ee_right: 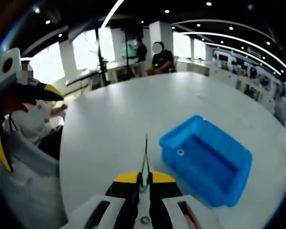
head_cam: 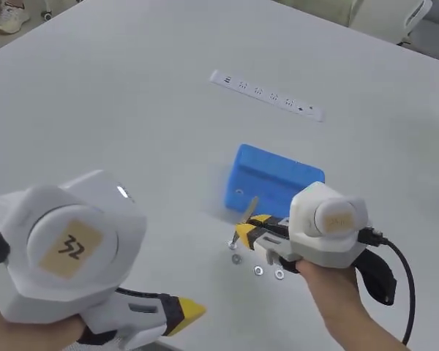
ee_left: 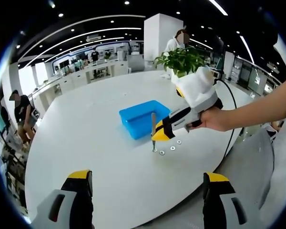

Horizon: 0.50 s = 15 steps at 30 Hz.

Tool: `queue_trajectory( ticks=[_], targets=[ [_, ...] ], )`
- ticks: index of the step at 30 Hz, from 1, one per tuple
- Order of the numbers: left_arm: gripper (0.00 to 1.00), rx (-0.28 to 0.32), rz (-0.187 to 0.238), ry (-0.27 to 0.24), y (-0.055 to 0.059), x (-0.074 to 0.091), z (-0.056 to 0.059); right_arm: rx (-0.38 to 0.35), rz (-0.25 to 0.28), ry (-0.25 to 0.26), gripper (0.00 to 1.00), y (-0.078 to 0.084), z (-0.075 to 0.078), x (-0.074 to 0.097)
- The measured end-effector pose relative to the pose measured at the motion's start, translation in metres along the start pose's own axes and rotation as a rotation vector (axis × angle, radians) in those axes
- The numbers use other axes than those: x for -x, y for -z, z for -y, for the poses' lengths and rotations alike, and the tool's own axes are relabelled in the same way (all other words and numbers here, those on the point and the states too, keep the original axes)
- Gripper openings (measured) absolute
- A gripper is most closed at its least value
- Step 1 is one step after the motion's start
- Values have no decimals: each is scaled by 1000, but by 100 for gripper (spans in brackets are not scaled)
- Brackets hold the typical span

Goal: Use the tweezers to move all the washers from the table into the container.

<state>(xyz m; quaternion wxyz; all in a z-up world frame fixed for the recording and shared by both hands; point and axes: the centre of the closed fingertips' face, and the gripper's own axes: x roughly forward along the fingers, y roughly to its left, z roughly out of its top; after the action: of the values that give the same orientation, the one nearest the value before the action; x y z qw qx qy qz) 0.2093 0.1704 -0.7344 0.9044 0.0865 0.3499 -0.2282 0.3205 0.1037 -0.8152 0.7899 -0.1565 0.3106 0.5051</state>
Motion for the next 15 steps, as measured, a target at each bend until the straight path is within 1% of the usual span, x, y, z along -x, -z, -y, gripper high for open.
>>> queue_trajectory(
  ticks=[6, 11, 15],
  targets=[
    [99, -7, -2, 3, -1, 0, 0, -1, 2, 4, 3, 1, 1, 0],
    [99, -11, -6, 5, 0, -1, 1, 2, 1, 6, 3, 3, -2, 1],
    [99, -13, -8, 10, 1, -2, 3, 20, 1, 9, 3, 5, -6, 3]
  ],
)
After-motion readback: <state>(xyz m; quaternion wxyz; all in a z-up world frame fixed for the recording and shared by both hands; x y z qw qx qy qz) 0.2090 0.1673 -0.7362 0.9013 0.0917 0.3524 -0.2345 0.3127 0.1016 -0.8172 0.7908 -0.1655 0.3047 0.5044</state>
